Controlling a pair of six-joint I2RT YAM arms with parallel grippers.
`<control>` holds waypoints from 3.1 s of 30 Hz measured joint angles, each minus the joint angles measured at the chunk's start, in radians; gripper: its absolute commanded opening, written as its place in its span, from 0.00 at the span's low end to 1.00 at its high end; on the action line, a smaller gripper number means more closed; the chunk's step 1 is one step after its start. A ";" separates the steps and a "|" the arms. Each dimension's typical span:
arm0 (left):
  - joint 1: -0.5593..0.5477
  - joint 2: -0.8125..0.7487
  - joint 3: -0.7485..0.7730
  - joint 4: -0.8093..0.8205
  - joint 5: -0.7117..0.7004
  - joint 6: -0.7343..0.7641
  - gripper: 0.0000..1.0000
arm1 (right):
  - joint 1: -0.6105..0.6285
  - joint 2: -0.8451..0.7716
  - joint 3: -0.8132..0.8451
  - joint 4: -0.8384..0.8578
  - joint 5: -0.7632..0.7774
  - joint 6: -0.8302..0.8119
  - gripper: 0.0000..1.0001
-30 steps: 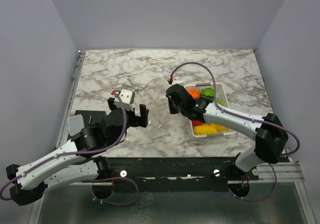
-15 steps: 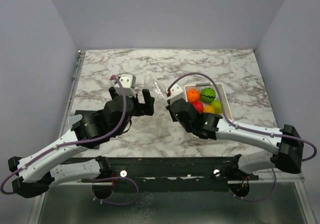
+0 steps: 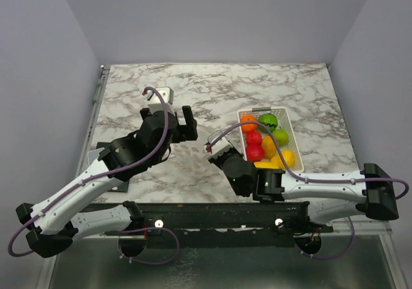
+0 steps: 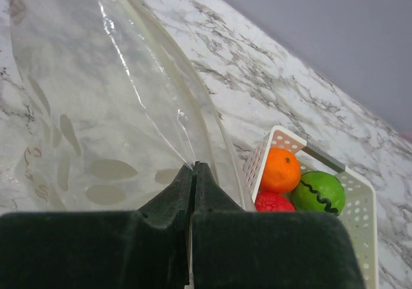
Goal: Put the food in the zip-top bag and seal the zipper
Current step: Open the zipper of the food storage bag.
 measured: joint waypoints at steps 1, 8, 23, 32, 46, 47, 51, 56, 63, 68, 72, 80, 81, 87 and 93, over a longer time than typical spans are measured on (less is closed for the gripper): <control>0.028 0.000 -0.007 0.002 0.021 -0.004 0.99 | 0.011 0.000 -0.005 0.019 0.016 -0.021 0.01; 0.172 -0.004 -0.104 0.009 0.151 -0.032 0.99 | 0.058 0.000 -0.039 0.155 0.101 -0.116 0.01; 0.188 -0.010 -0.137 0.010 0.328 -0.084 0.99 | 0.068 0.057 -0.061 0.304 0.171 -0.195 0.01; 0.188 -0.003 -0.040 -0.060 0.317 -0.059 0.99 | 0.068 0.102 -0.061 0.392 0.185 -0.237 0.01; 0.190 -0.015 0.119 -0.122 0.363 0.160 0.98 | 0.068 -0.145 -0.105 0.240 -0.116 -0.224 0.01; 0.192 -0.015 0.132 -0.124 0.384 0.182 0.98 | 0.068 -0.172 -0.112 0.224 -0.148 -0.227 0.01; 0.192 -0.015 0.164 -0.130 0.473 0.251 0.98 | 0.068 -0.240 -0.119 0.161 -0.263 -0.241 0.01; 0.192 -0.018 0.182 -0.142 0.627 0.327 0.97 | 0.068 -0.272 -0.119 0.074 -0.378 -0.257 0.01; 0.192 -0.043 0.166 -0.172 0.839 0.407 0.93 | 0.068 -0.285 -0.110 -0.021 -0.486 -0.269 0.01; 0.192 -0.084 0.105 -0.176 0.930 0.438 0.86 | 0.068 -0.286 -0.065 -0.080 -0.528 -0.269 0.01; 0.189 -0.106 0.062 -0.173 0.963 0.451 0.79 | 0.068 -0.287 -0.026 -0.111 -0.552 -0.268 0.01; 0.162 -0.109 0.026 -0.172 0.967 0.461 0.52 | 0.068 -0.286 0.011 -0.159 -0.582 -0.265 0.01; 0.158 -0.109 0.026 -0.172 0.966 0.462 0.47 | 0.068 -0.286 0.011 -0.162 -0.584 -0.265 0.01; 0.152 -0.100 0.024 -0.172 0.958 0.466 0.24 | 0.068 -0.286 0.011 -0.183 -0.604 -0.265 0.01; 0.150 -0.085 0.010 -0.172 0.955 0.467 0.23 | 0.068 -0.295 0.011 -0.188 -0.615 -0.265 0.01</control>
